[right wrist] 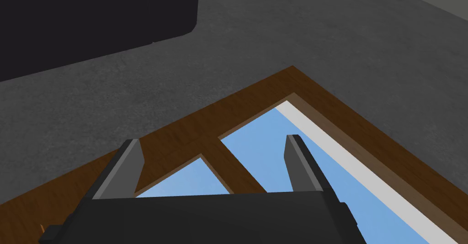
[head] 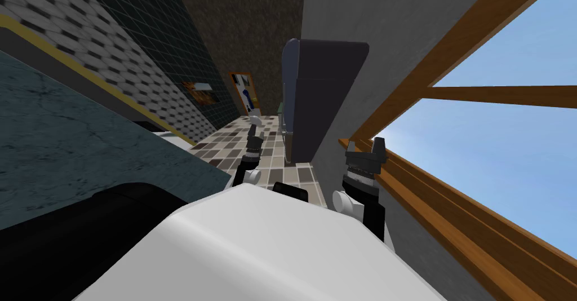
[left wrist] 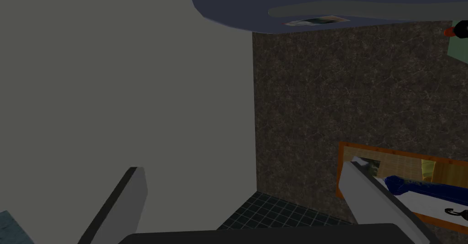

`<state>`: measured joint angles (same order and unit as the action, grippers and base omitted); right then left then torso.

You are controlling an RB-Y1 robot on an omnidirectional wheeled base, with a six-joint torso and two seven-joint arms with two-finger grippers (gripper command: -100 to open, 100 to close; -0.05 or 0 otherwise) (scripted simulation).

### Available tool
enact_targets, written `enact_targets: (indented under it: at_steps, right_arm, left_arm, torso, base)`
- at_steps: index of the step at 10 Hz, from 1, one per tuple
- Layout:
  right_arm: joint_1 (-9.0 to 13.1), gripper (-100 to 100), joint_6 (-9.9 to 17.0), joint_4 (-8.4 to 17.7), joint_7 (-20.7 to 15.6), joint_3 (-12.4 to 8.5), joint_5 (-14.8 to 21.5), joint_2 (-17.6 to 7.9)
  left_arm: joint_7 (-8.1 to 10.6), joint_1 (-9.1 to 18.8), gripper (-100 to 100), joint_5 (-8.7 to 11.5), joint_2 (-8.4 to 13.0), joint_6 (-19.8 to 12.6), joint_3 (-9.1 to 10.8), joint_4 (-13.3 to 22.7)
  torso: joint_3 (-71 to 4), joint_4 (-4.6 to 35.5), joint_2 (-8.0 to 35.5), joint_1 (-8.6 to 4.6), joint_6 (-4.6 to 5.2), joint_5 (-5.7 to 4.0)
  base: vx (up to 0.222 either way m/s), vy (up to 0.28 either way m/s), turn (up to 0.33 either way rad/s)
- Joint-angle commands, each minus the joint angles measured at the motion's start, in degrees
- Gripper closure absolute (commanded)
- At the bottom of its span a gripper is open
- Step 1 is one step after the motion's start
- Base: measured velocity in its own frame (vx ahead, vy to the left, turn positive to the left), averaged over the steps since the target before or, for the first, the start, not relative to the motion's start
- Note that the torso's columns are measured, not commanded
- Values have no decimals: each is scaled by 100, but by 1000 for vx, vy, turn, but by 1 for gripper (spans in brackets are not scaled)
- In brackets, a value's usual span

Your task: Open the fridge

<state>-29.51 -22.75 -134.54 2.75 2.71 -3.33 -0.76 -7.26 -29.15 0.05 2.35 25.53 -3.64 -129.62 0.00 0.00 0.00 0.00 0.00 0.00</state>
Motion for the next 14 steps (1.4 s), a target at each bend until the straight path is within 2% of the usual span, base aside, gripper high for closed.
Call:
enact_targets:
  at_steps: [1, 9, 10, 12, 14]
  right_arm:
    - [0, 0, 0, 0, 0, 0, 0, 0]
    - [0, 0, -1, -2, 0, 0, 0, 0]
    - [0, 0, -1, -2, 0, 0, 0, 0]
    - [-2, 0, 0, 1, 0, 0, 0, 0]
    - [-3, 0, 0, 1, 0, 0, 0, 0]
  left_arm:
    - [0, 0, 0, 0, 0, 0, 0, 0]
    - [0, 0, 0, 0, 0, 1, 0, -2]
    - [6, 32, -100, 9, 187, -15, 21, 89]
    - [24, 134, -100, 37, 446, -64, 88, 377]
    - [35, 199, -100, 55, 518, -96, 131, 562]
  torso:
    - [-467, 235, 232, 0, 0, 0]
    - [-7073, 3537, 3539, 0, 0, 0]
    - [-7919, 3960, 3962, 0, 0, 0]
    - [-8441, 4198, 4183, -7, 0, -1]
    - [-8469, 4220, 4208, -4, 0, -1]
  base:
    - [0, 0, 0]
    - [0, 0, 0]
    - [41, -5, 13]
    - [123, -30, 29]
    - [147, -50, 19]
